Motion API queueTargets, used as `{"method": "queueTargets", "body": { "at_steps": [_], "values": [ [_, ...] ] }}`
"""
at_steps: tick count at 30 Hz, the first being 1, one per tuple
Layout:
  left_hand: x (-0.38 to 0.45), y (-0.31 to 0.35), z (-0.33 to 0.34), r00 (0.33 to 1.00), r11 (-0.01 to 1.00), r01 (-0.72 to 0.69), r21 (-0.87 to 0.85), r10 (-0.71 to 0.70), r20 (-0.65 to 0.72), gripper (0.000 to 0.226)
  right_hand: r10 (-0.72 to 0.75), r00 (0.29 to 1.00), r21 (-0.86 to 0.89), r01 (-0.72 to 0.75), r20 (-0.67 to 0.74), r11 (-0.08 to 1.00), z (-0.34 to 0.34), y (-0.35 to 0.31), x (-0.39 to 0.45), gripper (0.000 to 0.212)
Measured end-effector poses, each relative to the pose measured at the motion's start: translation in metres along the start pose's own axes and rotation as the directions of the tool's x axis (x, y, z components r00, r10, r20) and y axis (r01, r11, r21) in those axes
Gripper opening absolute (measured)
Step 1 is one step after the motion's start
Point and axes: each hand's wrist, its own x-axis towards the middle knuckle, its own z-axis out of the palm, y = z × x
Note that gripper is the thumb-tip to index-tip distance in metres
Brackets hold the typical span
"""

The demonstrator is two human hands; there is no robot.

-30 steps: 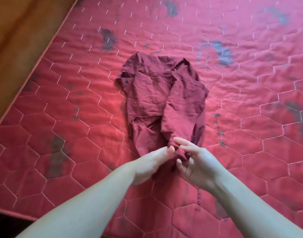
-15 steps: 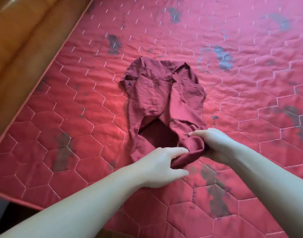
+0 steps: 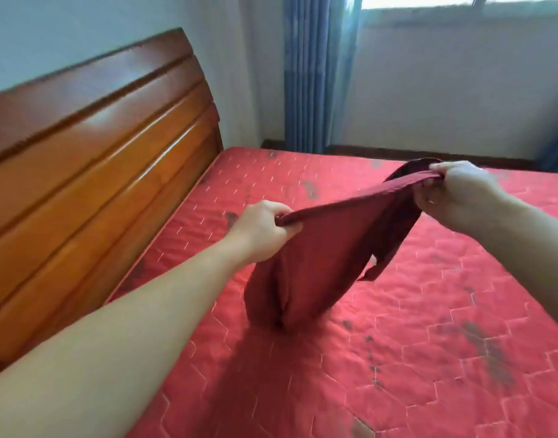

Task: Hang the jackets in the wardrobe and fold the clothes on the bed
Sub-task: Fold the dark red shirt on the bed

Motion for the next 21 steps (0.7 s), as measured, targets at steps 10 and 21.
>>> {"method": "queueTargets", "body": {
  "at_steps": [10,21],
  "values": [
    [0.012,0.136,-0.114,0.978,0.895,-0.202,-0.398,0.207,-0.029,0.016,-0.066,0.998,-0.261,0.07,0.022,0.963,-0.019,-0.115,-0.056,0.019],
    [0.024,0.234,-0.084,0.976,0.205,0.204,-0.957,-0.12,0.182,0.025,-0.192,0.945,-0.663,0.323,0.265,0.676,0.018,-0.011,-0.116,0.006]
  ]
}}
